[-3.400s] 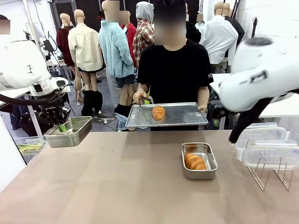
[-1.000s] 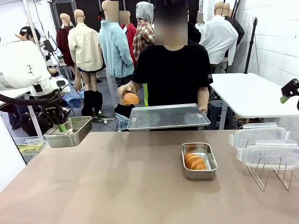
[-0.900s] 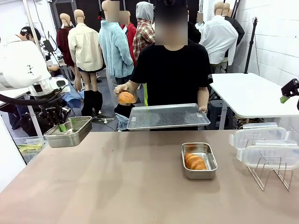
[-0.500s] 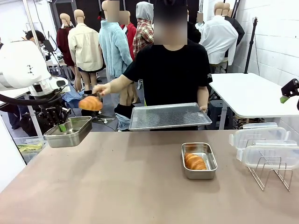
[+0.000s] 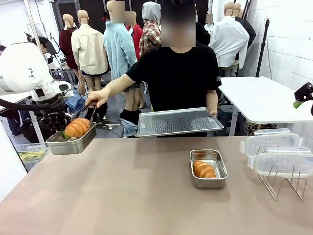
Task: Place the bread in airtight containers.
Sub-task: Once an object is inside an Airtight Container , place the container in the center of the table.
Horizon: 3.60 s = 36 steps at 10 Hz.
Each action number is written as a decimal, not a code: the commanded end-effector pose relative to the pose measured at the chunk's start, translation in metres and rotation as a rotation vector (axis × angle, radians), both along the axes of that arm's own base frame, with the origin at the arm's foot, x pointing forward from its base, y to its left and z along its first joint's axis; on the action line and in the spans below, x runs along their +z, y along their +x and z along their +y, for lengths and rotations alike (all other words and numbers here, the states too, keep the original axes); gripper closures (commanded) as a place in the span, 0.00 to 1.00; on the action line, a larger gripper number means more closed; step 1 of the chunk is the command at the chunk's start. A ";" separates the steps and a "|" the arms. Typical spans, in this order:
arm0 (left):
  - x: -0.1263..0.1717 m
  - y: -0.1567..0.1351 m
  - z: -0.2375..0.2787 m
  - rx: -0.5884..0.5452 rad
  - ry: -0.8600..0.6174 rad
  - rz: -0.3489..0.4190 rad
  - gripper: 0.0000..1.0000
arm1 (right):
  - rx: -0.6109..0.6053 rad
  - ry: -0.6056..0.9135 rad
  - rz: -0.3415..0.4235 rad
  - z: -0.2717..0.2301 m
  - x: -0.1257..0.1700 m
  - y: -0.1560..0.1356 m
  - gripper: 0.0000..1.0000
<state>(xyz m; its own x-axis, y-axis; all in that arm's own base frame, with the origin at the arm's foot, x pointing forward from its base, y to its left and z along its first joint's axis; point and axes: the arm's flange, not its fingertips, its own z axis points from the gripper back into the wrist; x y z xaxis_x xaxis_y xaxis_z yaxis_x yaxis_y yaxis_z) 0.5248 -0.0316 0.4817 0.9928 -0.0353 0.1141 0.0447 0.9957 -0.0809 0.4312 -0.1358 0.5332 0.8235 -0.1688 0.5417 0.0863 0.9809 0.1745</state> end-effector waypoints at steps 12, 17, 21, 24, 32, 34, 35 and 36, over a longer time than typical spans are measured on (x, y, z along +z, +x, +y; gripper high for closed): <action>0.003 0.000 0.001 0.000 0.003 -0.010 1.00 | -0.018 -0.001 -0.001 0.002 0.000 0.002 0.00; 0.003 0.000 0.001 0.000 0.003 -0.010 1.00 | -0.018 -0.001 -0.001 0.002 0.000 0.002 0.00; 0.003 0.000 0.001 0.000 0.003 -0.010 1.00 | -0.018 -0.001 -0.001 0.002 0.000 0.002 0.00; 0.003 0.000 0.001 0.000 0.003 -0.010 1.00 | -0.018 -0.001 -0.001 0.002 0.000 0.002 0.00; -0.079 0.005 -0.024 0.076 -0.011 -0.102 1.00 | -0.018 -0.001 -0.001 0.002 0.000 0.002 0.00; -0.098 -0.007 -0.021 0.101 0.017 -0.111 1.00 | -0.018 -0.001 -0.001 0.002 0.000 0.002 0.00; -0.105 -0.012 -0.024 0.064 0.020 -0.094 1.00 | -0.018 -0.001 -0.001 0.002 0.000 0.002 0.00; -0.116 -0.011 -0.027 0.060 0.023 -0.115 1.00 | -0.018 -0.001 -0.001 0.002 0.000 0.002 0.00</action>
